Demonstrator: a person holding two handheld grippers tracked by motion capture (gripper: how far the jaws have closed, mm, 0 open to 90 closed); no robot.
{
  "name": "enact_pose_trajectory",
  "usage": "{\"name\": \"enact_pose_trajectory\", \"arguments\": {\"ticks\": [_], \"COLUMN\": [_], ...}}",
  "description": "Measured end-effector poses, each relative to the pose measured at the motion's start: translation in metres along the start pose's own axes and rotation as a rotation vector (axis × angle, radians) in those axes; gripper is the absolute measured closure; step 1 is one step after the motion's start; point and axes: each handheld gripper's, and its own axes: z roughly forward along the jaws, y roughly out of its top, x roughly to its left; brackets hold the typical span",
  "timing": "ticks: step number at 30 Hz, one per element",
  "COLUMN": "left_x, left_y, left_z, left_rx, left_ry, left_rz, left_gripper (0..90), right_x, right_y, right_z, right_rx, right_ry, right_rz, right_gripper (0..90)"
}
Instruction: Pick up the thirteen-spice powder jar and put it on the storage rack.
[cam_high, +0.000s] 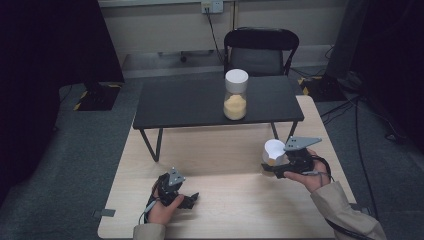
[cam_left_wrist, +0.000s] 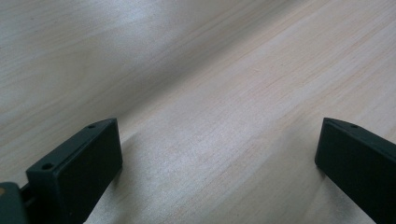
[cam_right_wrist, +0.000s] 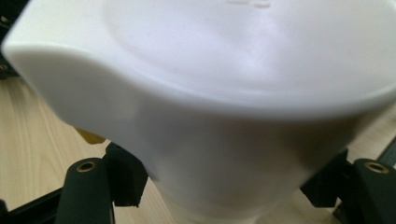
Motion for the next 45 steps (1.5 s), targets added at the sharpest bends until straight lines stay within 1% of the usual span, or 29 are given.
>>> {"name": "enact_pose_trajectory", "arguments": {"ticks": [3,11,14,23,30,36,40,45], "left_x": [0.0,0.0,0.0,0.0,0.0,0.0,0.0,0.0], "left_y": [0.0,0.0,0.0,0.0,0.0,0.0,0.0,0.0], "left_z": [0.0,0.0,0.0,0.0,0.0,0.0,0.0,0.0], "left_rx": [0.0,0.0,0.0,0.0,0.0,0.0,0.0,0.0], "left_ry": [0.0,0.0,0.0,0.0,0.0,0.0,0.0,0.0], "left_rz": [0.0,0.0,0.0,0.0,0.0,-0.001,-0.002,-0.001], "left_gripper": [0.0,0.0,0.0,0.0,0.0,0.0,0.0,0.0], "right_x": [-0.001,0.002,0.002,0.001,0.001,-0.003,-0.003,-0.001], "right_y": [0.008,0.032,0.043,0.074,0.097,0.112,0.124,0.139], "right_z": [0.001,0.0,-0.002,-0.012,-0.02,-0.027,-0.031,-0.035], "right_rx": [-0.005,0.005,0.011,0.006,0.018,0.017,0.016,0.014], "right_ry": [0.017,0.038,0.043,0.056,0.052,0.06,0.056,0.04], "right_rz": [0.004,-0.024,-0.032,-0.047,-0.055,-0.057,-0.061,-0.081], "right_gripper": [30.8,30.8,30.8,30.8,30.8,30.8,30.8,30.8]}}
